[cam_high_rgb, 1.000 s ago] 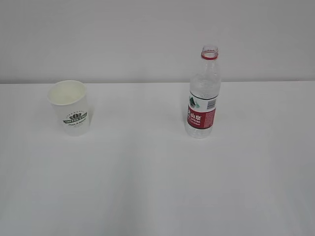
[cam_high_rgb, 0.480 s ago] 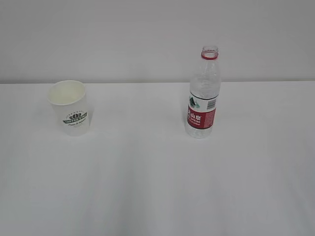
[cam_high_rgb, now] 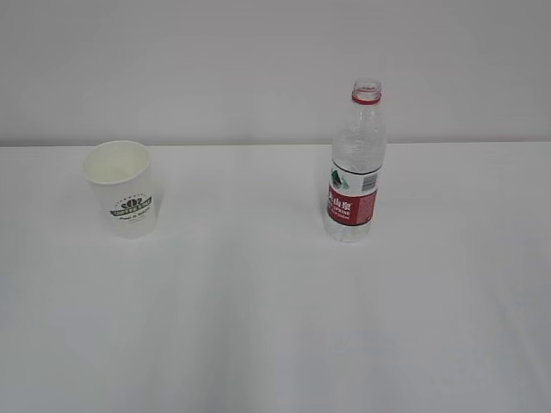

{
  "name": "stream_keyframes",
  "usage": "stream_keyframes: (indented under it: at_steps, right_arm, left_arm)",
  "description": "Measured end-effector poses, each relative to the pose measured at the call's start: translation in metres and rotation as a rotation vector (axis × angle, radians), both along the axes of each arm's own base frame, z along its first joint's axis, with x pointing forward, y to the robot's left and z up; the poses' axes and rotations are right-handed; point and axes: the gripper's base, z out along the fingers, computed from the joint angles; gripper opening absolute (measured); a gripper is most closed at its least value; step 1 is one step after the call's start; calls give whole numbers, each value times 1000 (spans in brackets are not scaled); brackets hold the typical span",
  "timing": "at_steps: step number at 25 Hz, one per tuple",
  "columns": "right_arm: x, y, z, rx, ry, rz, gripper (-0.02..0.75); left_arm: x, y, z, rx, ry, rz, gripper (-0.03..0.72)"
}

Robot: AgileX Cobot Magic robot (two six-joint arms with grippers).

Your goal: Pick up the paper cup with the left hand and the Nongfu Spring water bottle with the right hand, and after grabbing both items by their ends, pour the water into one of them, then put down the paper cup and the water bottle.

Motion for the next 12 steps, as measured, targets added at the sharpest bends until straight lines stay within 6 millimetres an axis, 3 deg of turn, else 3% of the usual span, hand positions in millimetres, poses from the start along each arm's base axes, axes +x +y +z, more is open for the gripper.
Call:
stream_keyframes:
  at_steps: [12]
  right_arm:
    - [39,7,15,-13,-22,23,552]
  left_arm:
    - [40,-1,14,15,-1,-5,550]
